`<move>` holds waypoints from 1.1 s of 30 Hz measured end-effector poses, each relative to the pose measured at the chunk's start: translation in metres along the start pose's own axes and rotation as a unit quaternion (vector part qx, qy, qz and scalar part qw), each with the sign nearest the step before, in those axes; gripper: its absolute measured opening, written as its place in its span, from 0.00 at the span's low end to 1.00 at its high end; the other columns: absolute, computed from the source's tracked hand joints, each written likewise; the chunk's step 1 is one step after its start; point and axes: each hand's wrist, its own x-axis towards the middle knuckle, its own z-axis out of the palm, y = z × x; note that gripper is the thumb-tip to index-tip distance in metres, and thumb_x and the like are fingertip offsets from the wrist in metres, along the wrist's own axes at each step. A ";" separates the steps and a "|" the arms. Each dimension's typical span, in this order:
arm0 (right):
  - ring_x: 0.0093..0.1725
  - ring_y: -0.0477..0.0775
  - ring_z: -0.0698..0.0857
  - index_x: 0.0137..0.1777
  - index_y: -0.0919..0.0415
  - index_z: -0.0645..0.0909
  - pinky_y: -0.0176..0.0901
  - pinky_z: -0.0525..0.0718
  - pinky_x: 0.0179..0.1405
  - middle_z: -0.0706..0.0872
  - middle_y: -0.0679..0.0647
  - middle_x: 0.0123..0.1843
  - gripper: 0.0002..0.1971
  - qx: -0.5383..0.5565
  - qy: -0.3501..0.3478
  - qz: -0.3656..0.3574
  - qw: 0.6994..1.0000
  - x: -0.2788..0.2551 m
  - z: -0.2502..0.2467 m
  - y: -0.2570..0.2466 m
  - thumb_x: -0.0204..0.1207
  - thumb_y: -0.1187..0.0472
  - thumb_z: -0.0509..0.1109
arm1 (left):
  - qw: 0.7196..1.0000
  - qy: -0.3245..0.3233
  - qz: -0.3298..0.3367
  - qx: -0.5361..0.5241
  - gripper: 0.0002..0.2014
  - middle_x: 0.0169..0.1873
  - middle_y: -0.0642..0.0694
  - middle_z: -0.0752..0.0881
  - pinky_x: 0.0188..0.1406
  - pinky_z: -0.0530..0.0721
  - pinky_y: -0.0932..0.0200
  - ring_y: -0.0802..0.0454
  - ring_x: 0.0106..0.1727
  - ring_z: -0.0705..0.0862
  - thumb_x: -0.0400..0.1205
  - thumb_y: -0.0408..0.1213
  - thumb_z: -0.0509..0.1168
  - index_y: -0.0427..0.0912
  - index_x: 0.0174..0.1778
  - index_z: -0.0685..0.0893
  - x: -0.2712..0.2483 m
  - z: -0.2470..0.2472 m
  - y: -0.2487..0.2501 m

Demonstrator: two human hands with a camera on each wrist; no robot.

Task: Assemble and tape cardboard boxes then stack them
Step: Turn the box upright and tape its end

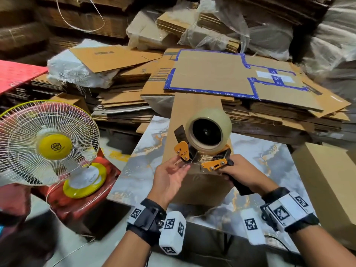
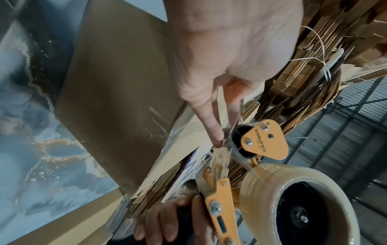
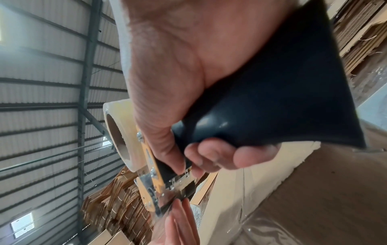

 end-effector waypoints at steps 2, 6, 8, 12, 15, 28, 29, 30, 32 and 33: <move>0.27 0.57 0.73 0.39 0.73 0.81 0.44 0.73 0.25 0.77 0.57 0.26 0.12 -0.006 -0.008 -0.003 1.000 0.000 -0.002 -0.001 0.82 0.65 0.71 | 1.000 -0.009 0.006 0.023 0.14 0.37 0.37 0.87 0.42 0.93 0.53 0.45 0.36 0.91 0.80 0.23 0.51 0.30 0.44 0.83 -0.004 0.003 0.003; 0.28 0.58 0.74 0.38 0.71 0.82 0.44 0.73 0.26 0.77 0.58 0.26 0.12 -0.009 -0.023 -0.018 1.000 0.000 -0.006 -0.003 0.81 0.65 0.71 | 0.994 -0.010 0.039 0.099 0.11 0.33 0.40 0.86 0.41 0.94 0.51 0.48 0.33 0.87 0.85 0.28 0.60 0.35 0.38 0.82 0.001 0.002 0.005; 0.28 0.59 0.74 0.36 0.66 0.83 0.45 0.73 0.26 0.77 0.59 0.27 0.12 -0.005 -0.029 -0.026 0.999 -0.001 -0.006 -0.005 0.80 0.62 0.73 | 0.982 -0.012 0.055 0.178 0.10 0.46 0.33 0.92 0.49 0.93 0.51 0.43 0.43 0.92 0.86 0.26 0.64 0.33 0.44 0.91 0.002 0.002 0.006; 0.26 0.58 0.74 0.30 0.59 0.83 0.45 0.74 0.26 0.77 0.59 0.26 0.14 -0.015 -0.033 -0.040 0.999 0.001 -0.007 -0.006 0.76 0.57 0.76 | 0.958 -0.008 0.074 0.276 0.11 0.46 0.35 0.93 0.51 0.92 0.55 0.44 0.45 0.94 0.84 0.19 0.63 0.29 0.49 0.91 0.004 0.000 0.011; 0.25 0.58 0.76 0.27 0.56 0.80 0.45 0.75 0.26 0.78 0.60 0.25 0.16 -0.033 -0.040 -0.054 0.997 0.002 -0.008 -0.007 0.72 0.53 0.77 | 0.951 -0.002 0.068 0.301 0.10 0.48 0.34 0.93 0.50 0.92 0.56 0.44 0.47 0.94 0.84 0.19 0.63 0.28 0.52 0.90 0.006 -0.005 0.016; 0.21 0.51 0.77 0.24 0.60 0.78 0.36 0.73 0.26 0.80 0.55 0.20 0.27 -0.147 -0.072 -0.104 0.981 0.016 0.003 -0.016 0.73 0.40 0.78 | 0.887 0.013 0.108 0.449 0.16 0.40 0.37 0.93 0.41 0.92 0.57 0.45 0.40 0.94 0.83 0.15 0.60 0.34 0.41 0.91 -0.007 -0.017 0.043; 0.21 0.51 0.75 0.24 0.58 0.77 0.36 0.71 0.26 0.79 0.54 0.20 0.26 -0.153 -0.070 -0.101 0.981 0.017 0.002 -0.016 0.74 0.42 0.78 | 0.881 0.023 0.123 0.457 0.14 0.38 0.37 0.93 0.37 0.91 0.59 0.47 0.37 0.93 0.83 0.17 0.62 0.33 0.42 0.91 -0.007 -0.021 0.047; 0.21 0.49 0.74 0.22 0.55 0.75 0.36 0.70 0.25 0.78 0.52 0.20 0.26 -0.161 -0.068 -0.095 0.980 0.017 0.000 -0.017 0.72 0.41 0.79 | 0.876 0.040 0.145 0.458 0.11 0.37 0.38 0.92 0.35 0.89 0.61 0.48 0.35 0.92 0.85 0.20 0.63 0.33 0.45 0.90 -0.008 -0.027 0.053; 0.19 0.46 0.72 0.17 0.53 0.73 0.34 0.68 0.23 0.76 0.48 0.17 0.24 -0.182 -0.058 -0.079 0.978 0.015 -0.007 -0.022 0.63 0.41 0.77 | 0.869 0.077 0.204 0.445 0.08 0.37 0.40 0.93 0.31 0.87 0.63 0.47 0.34 0.92 0.86 0.25 0.65 0.36 0.55 0.89 -0.008 -0.042 0.070; 0.18 0.45 0.71 0.16 0.53 0.72 0.35 0.67 0.23 0.74 0.48 0.16 0.20 -0.196 -0.051 -0.072 0.977 0.016 -0.011 -0.023 0.59 0.45 0.73 | 0.863 0.079 0.228 0.445 0.08 0.39 0.39 0.93 0.31 0.87 0.63 0.45 0.37 0.93 0.86 0.26 0.66 0.37 0.57 0.89 -0.007 -0.049 0.077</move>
